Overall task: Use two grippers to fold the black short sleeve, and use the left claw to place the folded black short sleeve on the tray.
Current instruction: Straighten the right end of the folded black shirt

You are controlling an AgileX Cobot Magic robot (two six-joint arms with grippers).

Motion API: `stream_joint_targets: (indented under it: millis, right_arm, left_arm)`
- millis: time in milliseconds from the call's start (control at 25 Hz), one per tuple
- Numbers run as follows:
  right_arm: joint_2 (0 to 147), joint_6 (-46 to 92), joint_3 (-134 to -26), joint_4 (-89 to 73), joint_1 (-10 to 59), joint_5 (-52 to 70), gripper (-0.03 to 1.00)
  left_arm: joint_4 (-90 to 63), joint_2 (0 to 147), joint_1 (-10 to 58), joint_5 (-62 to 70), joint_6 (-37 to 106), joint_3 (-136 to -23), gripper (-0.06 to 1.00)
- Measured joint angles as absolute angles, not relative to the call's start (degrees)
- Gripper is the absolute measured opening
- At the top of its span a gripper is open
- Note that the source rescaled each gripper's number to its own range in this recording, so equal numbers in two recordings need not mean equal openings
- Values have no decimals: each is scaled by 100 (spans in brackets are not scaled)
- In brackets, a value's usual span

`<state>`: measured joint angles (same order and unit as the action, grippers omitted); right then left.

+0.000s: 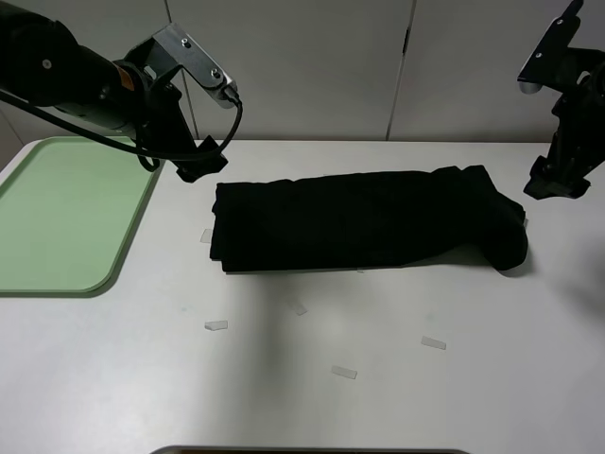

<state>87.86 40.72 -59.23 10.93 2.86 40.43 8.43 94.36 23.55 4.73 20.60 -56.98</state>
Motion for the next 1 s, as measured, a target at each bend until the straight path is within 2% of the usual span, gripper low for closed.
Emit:
stream_joint_targets:
  millis: [200,400,800,1000]
  right_arm:
    - [8786,3954,-5923,803,286,4126,100]
    - [8699,3556,-5923,200,286,4138,100]
    - [8225,2642,-5939,-752,286,4750,100]
    - [8217,2464,-5939,-989,286,5017,100]
  left_arm:
    - [843,9369,2355,731,2002,-5703,100]
    - [845,8865,2355,1900,1563,-5927,100]
    - [850,6893,2355,4396,484,-6096,100]
    - [850,5815,2355,4963,318,-5979,100]
